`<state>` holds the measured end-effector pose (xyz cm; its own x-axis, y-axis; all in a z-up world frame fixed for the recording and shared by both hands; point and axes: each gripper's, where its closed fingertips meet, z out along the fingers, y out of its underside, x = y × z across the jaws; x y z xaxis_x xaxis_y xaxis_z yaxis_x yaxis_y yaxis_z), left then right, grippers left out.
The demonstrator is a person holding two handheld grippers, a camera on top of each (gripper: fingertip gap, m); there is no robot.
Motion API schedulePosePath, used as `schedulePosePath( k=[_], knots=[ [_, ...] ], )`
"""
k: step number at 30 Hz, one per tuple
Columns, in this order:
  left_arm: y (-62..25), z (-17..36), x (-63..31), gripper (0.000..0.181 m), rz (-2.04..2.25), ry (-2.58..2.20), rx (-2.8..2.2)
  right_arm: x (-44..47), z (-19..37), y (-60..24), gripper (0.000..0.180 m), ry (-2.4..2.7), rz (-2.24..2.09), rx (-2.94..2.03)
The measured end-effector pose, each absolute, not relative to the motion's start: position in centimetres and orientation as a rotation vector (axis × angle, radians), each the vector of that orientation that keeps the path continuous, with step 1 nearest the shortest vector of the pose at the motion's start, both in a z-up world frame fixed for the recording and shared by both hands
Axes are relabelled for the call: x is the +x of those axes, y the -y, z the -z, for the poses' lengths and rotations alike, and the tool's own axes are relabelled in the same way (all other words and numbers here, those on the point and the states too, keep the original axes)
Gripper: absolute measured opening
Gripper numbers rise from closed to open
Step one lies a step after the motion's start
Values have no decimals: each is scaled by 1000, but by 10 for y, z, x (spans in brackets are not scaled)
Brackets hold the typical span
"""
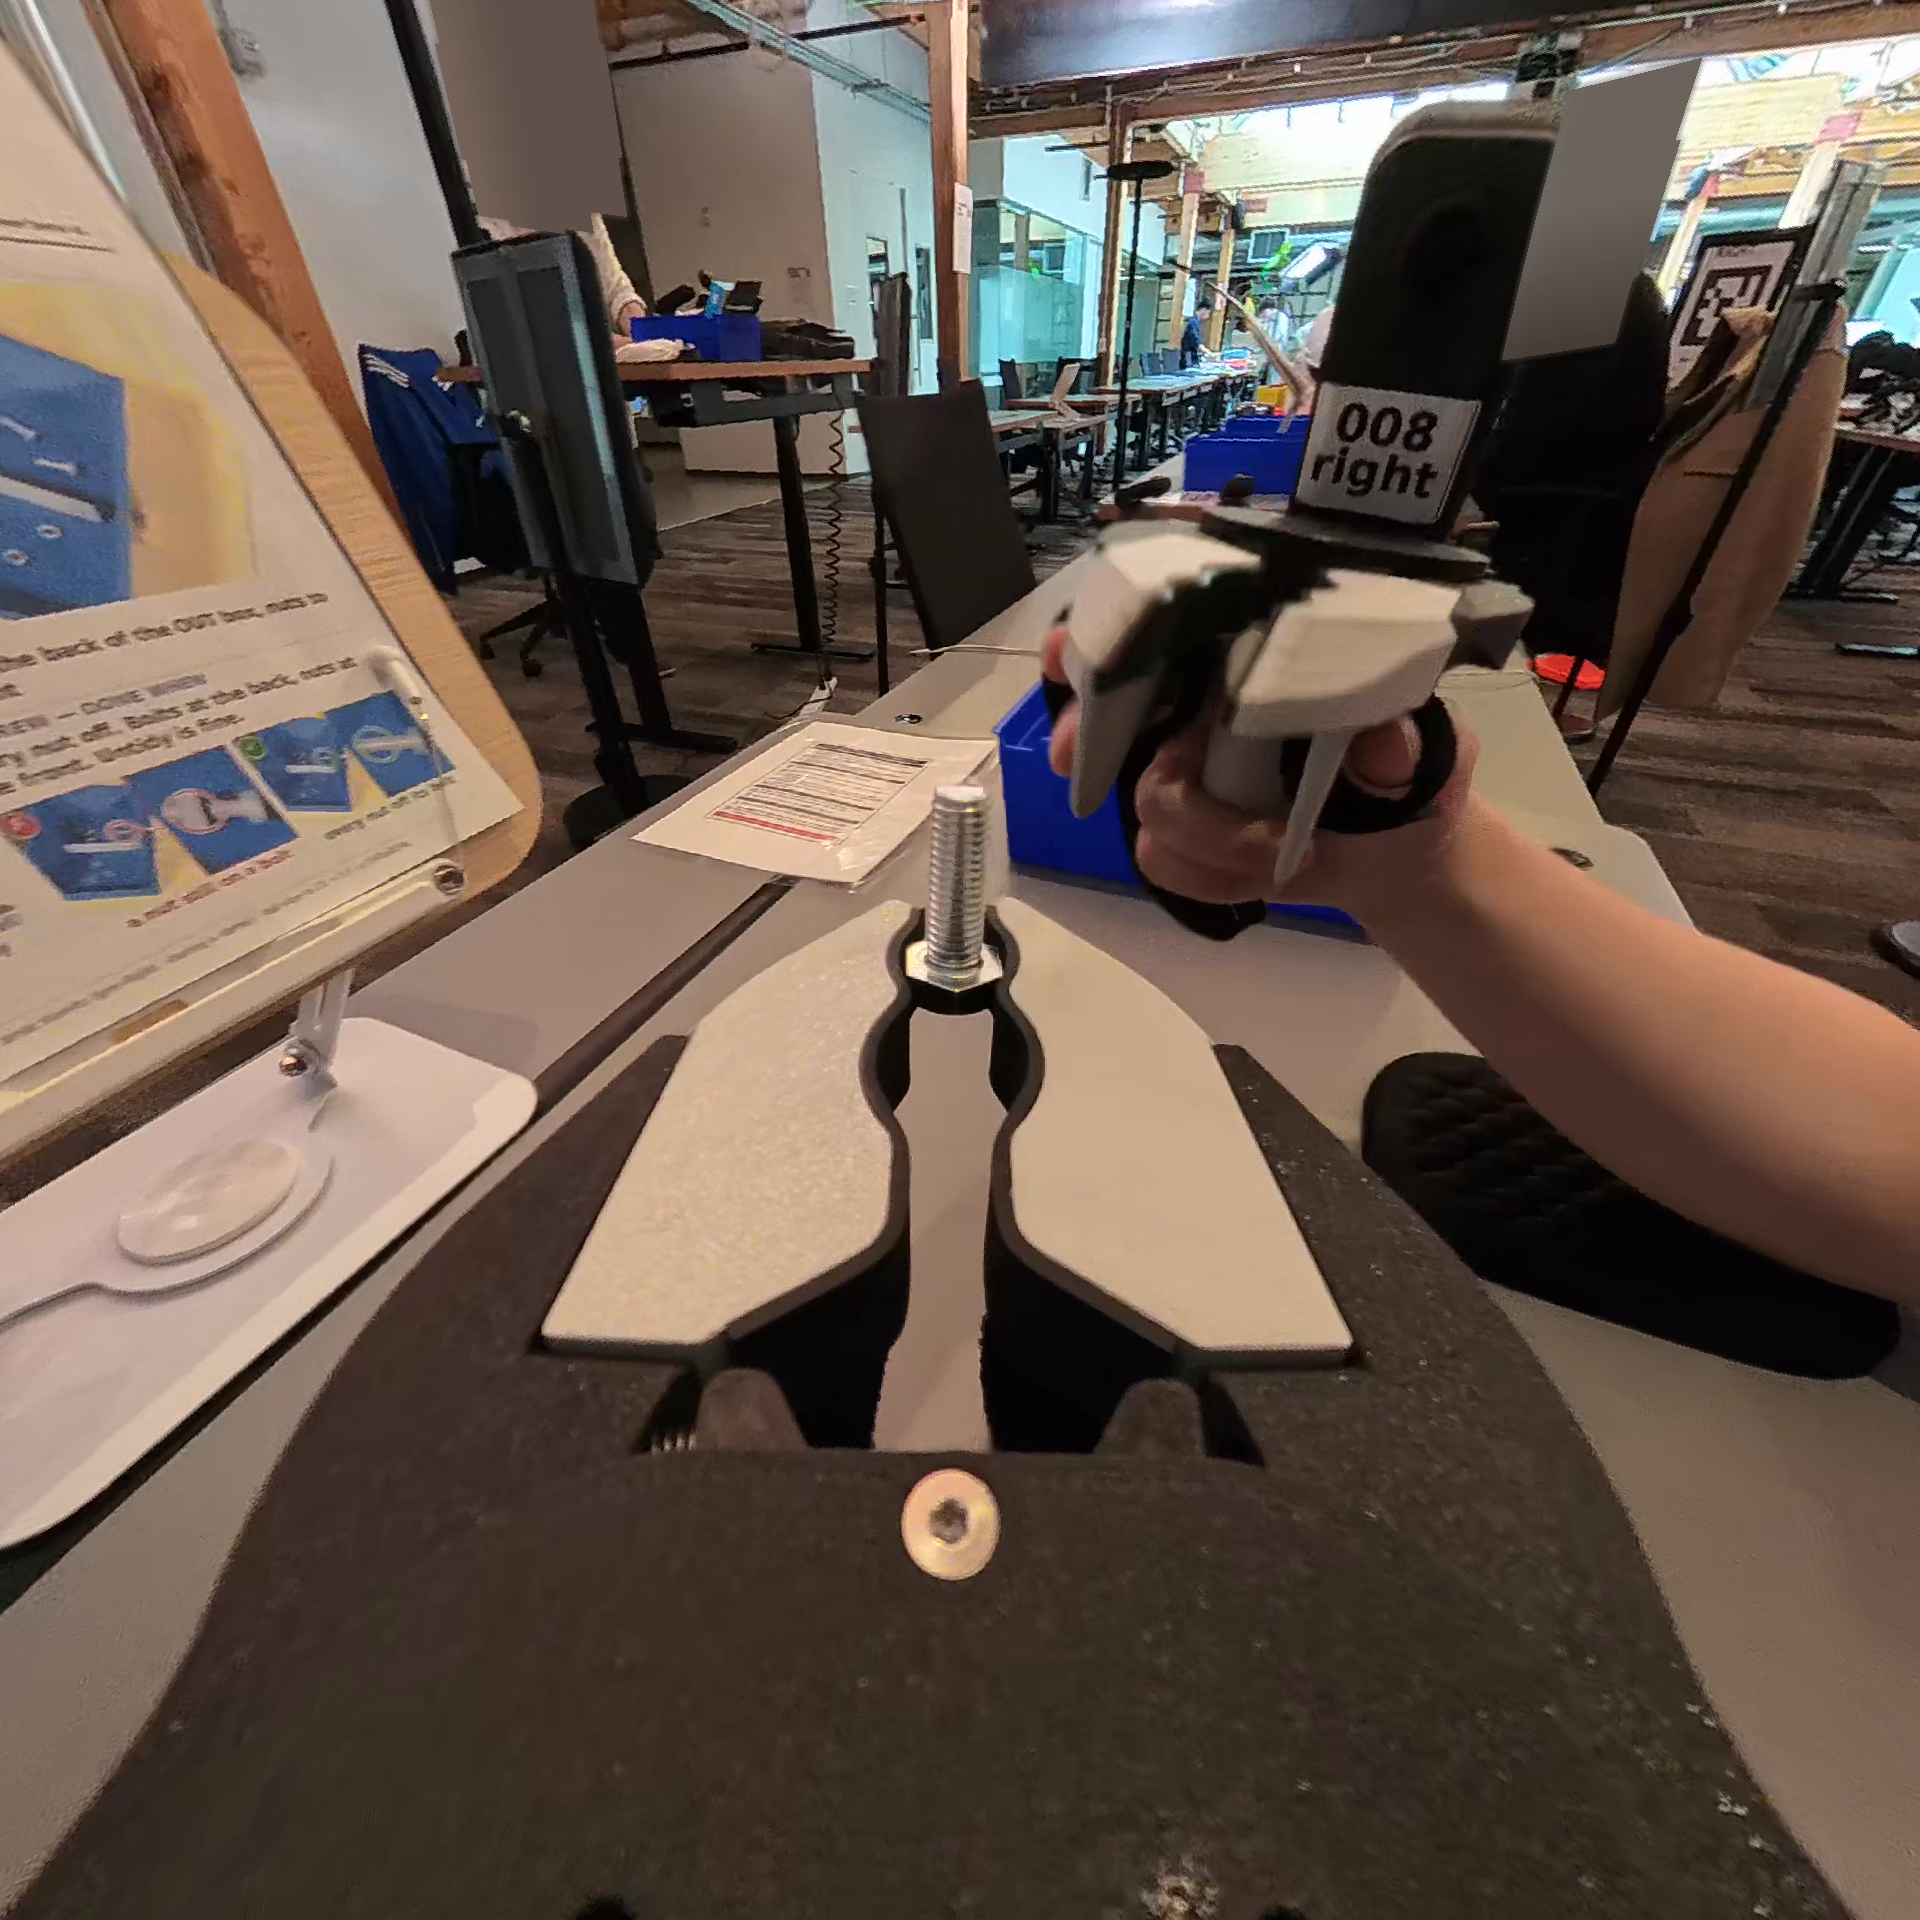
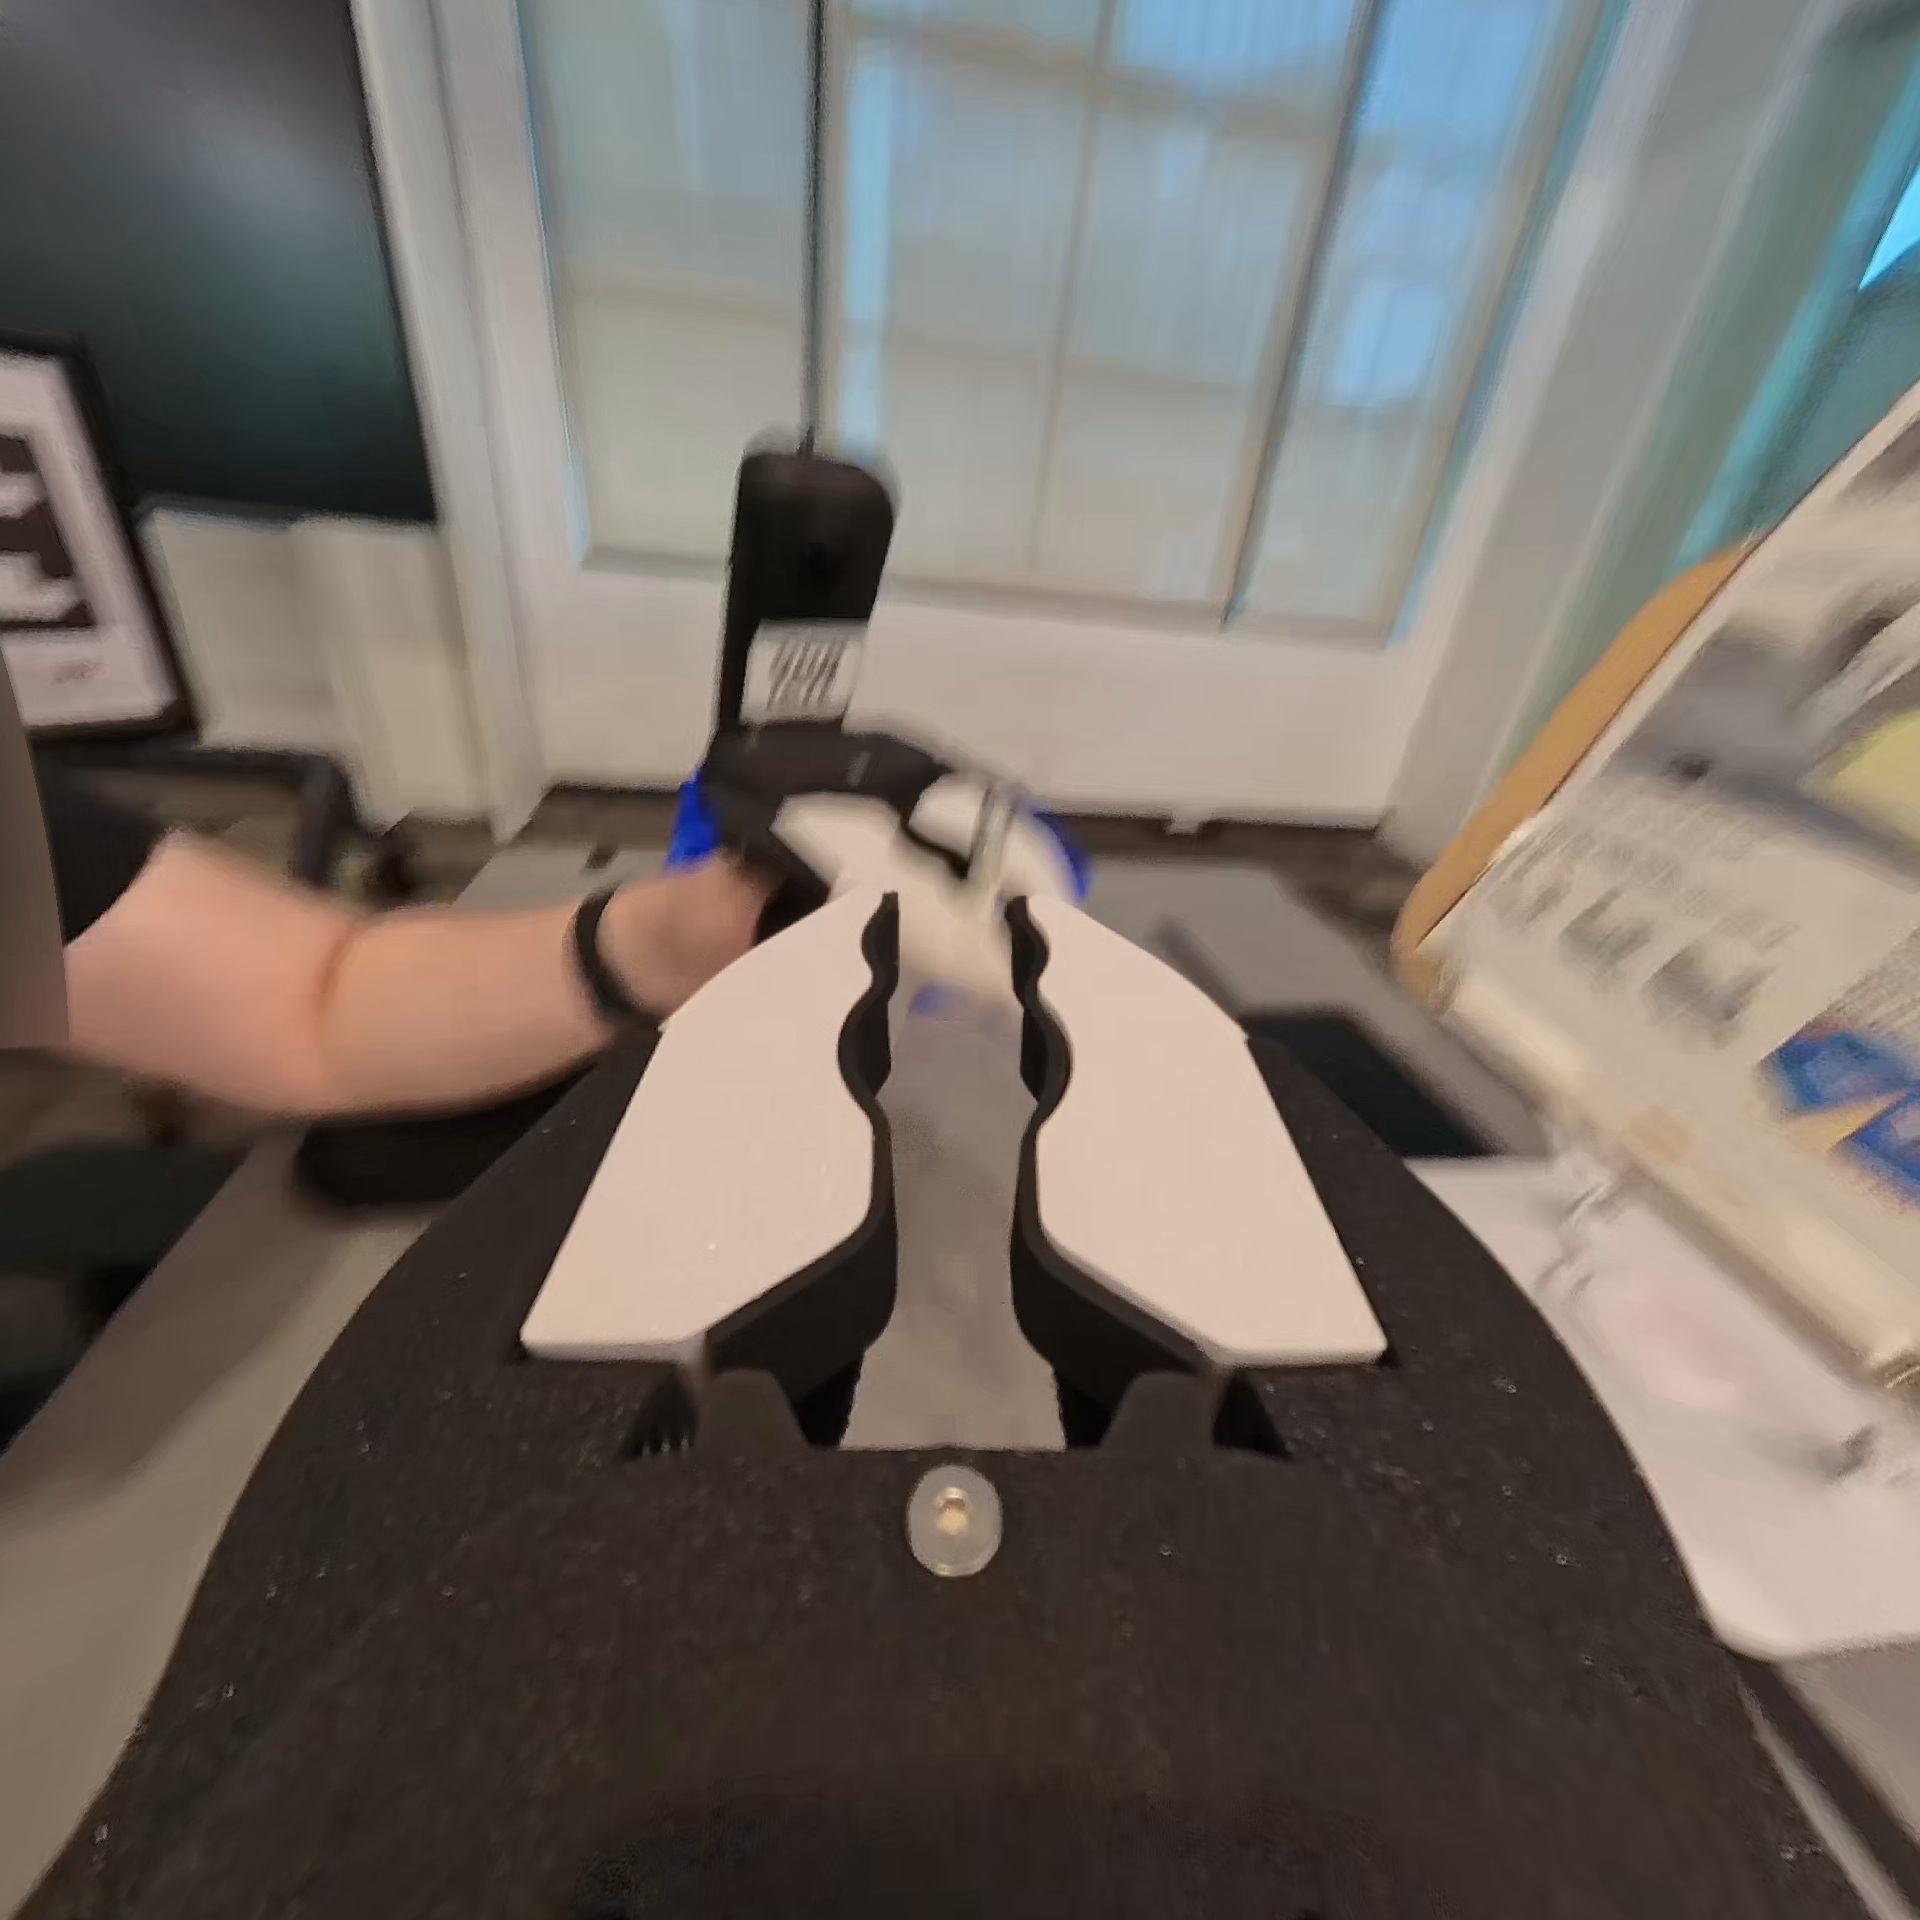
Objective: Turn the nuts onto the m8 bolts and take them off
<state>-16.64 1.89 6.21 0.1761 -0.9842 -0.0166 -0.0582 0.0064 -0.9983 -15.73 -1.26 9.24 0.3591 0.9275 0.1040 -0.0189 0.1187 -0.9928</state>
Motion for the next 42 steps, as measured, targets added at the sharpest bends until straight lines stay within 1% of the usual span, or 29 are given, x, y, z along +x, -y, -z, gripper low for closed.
schedulePosePath(
  k=[3, 6, 8, 12, 15, 19, 27, 35, 42],
  knots=[
    [-28, -63, -175, 10, 1046, -1093, -1339, -149, -46, 14, 18, 1116, -931, -1444],
    [-34, -66, -182, 10, 1037, -1077, -1342, -139, 23, -2, 18, 1292, -689, -1669],
    [-36, -69, -186, 10, 1030, -1069, -1341, -142, 57, -4, 18, 1392, -639, -1747],
    [-41, -75, -197, 10, 1018, -1049, -1343, -153, 102, -1, 19, 1542, -600, -1845],
    [-47, -81, -207, 10, 1013, -1018, -1344, -158, 124, -2, 20, 1607, -525, -1907],
    [-51, -88, -218, 10, 1019, -983, -1334, -165, 138, -2, 21, 1675, -465, -1898],
    [-51, -91, -221, 10, 1037, -977, -1327, -160, 149, -6, 21, 1656, -470, -1916],
    [-49, -88, -219, 10, 1037, -1006, -1344, -159, 151, -4, 22, 1785, -247, -1992],
    [-50, -91, -225, 10, 1041, -1007, -1349, -160, 157, -6, 20, 1856, -150, -2043]
  ],
)
